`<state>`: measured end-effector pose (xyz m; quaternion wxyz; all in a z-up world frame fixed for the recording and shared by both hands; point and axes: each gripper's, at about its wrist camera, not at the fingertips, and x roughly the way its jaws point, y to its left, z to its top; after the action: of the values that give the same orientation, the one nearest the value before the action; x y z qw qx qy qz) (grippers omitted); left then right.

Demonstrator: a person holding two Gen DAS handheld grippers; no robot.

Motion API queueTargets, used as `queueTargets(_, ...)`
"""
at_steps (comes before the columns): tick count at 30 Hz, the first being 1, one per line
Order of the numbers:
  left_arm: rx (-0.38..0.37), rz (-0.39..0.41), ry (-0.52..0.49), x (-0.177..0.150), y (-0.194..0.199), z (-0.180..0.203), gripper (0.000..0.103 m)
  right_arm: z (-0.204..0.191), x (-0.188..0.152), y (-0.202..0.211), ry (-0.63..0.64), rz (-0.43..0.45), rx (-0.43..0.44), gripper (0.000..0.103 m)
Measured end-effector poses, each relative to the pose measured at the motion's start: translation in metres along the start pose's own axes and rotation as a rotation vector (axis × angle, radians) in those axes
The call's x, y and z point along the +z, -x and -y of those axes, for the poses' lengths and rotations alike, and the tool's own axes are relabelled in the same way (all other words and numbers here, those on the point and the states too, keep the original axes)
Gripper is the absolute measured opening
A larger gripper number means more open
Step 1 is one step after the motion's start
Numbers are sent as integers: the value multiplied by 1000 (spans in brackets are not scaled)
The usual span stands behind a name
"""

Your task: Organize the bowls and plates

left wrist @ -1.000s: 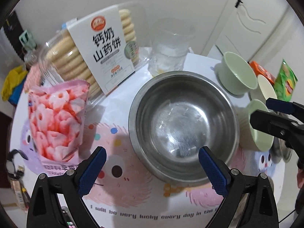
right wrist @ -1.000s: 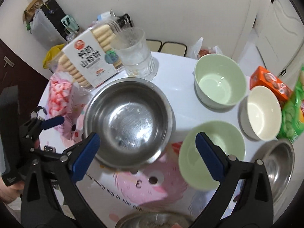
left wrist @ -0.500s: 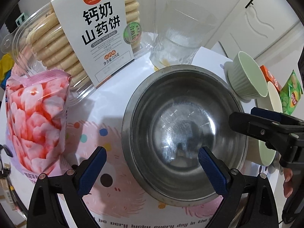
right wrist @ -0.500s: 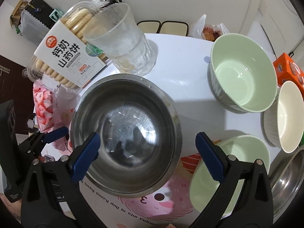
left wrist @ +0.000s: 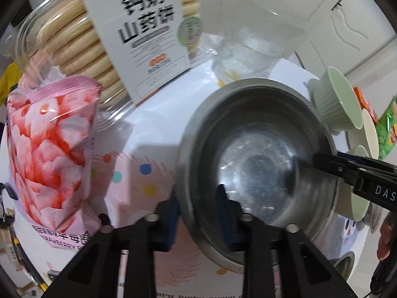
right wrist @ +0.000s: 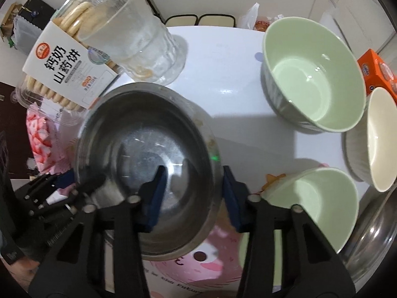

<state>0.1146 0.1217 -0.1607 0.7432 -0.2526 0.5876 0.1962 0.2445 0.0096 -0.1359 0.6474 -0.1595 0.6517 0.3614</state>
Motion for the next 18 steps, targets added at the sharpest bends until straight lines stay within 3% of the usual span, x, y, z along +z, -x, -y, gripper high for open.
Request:
queueTargets(4, -4, -3, 7, 0, 0, -5, 16, 8, 0, 2, -6, 1, -38, 20)
queueTargets(6, -2, -3, 10, 0, 1, -6, 15, 11, -1, 3, -14, -1, -44, 16)
queueTargets(18, 0, 33, -25, -6, 42, -15, 15, 9, -17, 30, -2, 32, -28, 13)
